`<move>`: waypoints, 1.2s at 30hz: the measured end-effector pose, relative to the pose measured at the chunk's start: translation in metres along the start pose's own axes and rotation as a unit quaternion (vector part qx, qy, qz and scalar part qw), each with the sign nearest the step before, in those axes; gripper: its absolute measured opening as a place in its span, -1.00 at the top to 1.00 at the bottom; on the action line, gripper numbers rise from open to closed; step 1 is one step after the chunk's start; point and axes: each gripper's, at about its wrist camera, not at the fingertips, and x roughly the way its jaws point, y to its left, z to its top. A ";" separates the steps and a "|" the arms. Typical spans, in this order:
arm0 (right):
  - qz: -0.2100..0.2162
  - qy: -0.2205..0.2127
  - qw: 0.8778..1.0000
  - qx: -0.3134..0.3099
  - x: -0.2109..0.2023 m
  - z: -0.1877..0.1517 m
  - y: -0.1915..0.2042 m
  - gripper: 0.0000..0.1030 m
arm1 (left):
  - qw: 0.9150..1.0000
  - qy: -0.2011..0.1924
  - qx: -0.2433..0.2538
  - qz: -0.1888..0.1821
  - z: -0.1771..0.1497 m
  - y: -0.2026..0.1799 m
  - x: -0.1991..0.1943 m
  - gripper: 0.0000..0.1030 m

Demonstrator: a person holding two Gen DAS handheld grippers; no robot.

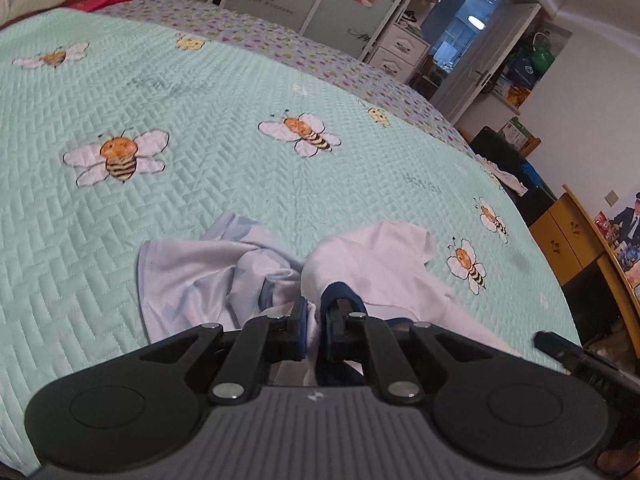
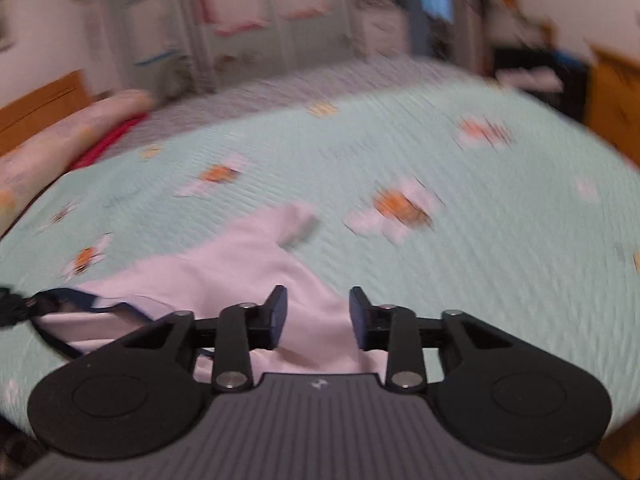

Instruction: Fold clothes

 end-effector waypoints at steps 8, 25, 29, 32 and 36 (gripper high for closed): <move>0.047 0.052 0.979 -0.194 0.050 -0.021 0.085 0.05 | 1.000 -0.008 0.013 -0.011 0.001 -0.012 -0.008 0.84; 0.056 0.056 0.971 -0.228 0.078 -0.027 0.093 0.05 | 0.999 -0.011 0.013 -0.033 0.004 -0.018 -0.012 0.84; 0.021 0.056 0.954 -0.293 0.090 -0.036 0.106 0.05 | 0.999 -0.018 0.021 -0.039 0.005 -0.024 -0.021 0.84; 0.005 0.058 0.955 -0.290 0.101 -0.034 0.101 0.10 | 0.999 -0.022 0.024 -0.037 0.006 -0.027 -0.025 0.84; 0.012 0.035 0.977 -0.211 0.091 -0.013 0.076 0.89 | 0.998 -0.018 0.038 -0.043 0.005 -0.032 -0.022 0.83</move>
